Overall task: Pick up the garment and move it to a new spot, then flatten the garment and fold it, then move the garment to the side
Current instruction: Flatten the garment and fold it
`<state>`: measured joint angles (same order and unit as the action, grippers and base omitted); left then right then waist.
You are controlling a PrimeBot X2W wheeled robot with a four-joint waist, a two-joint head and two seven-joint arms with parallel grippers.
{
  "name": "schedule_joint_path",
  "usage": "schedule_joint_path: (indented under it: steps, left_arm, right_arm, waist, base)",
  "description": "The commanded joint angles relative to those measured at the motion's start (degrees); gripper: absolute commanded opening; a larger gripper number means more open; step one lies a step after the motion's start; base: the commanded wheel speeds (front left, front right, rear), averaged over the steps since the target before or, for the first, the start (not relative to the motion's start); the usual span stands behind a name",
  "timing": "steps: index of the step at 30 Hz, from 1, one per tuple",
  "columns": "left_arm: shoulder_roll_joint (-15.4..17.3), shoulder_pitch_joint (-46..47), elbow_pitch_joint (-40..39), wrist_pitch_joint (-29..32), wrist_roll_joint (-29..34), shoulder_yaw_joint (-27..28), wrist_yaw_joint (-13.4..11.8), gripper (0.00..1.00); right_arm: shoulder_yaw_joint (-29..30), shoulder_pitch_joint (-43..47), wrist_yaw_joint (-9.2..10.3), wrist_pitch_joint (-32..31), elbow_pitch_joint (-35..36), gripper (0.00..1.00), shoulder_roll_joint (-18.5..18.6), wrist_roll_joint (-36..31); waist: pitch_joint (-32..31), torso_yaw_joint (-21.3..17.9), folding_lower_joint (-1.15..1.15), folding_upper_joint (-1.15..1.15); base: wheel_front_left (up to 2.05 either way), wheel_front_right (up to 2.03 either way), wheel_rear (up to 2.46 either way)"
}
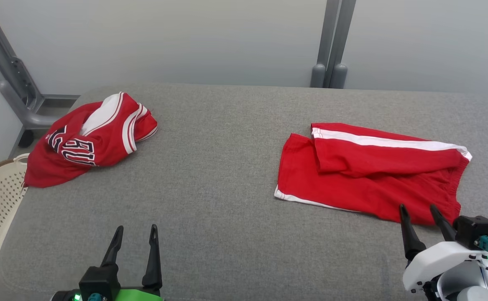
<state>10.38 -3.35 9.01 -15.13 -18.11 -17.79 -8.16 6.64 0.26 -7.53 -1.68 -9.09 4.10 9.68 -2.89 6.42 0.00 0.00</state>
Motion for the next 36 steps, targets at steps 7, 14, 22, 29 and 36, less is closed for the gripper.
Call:
schedule_joint_path:
  steps: [7,14,22,29,36]
  left_arm:
    - [0.7,-1.5,0.0,-0.1,-0.2,1.6,1.1,1.0]
    - [1.0,-3.2,0.0,-0.1,1.0,2.6,2.3,1.0]
    - [1.0,-5.1,-0.6,-0.1,2.4,3.7,4.3,1.0]
    - [0.4,-5.7,-0.3,-0.1,3.3,4.0,5.3,1.0]
    - [0.2,-4.4,0.2,-0.1,4.5,3.6,6.4,1.0]
  right_arm:
    - [-2.3,2.2,0.08,4.4,-0.3,1.0,-0.8,0.9]
    - [-4.9,4.4,0.07,9.0,-0.5,1.0,-1.1,2.6]
    - [-6.7,5.3,0.07,11.5,-2.1,1.0,-1.1,2.2]
    - [-7.2,4.4,0.07,11.9,-3.0,1.0,-1.2,2.4]
    - [-6.6,3.8,0.07,10.9,-3.3,1.0,-1.2,1.5]
  waist:
    - [-1.8,-1.7,0.0,0.0]
    - [-3.0,-2.1,0.0,0.0]
    - [-3.4,-2.4,0.0,0.0]
    - [-3.4,-2.6,0.0,0.0]
    - [-3.0,-2.9,0.0,0.0]
  base:
    - [0.0,0.0,0.0]
    - [0.0,0.0,0.0]
    - [0.0,0.0,0.0]
    - [0.0,0.0,0.0]
    - [0.0,0.0,0.0]
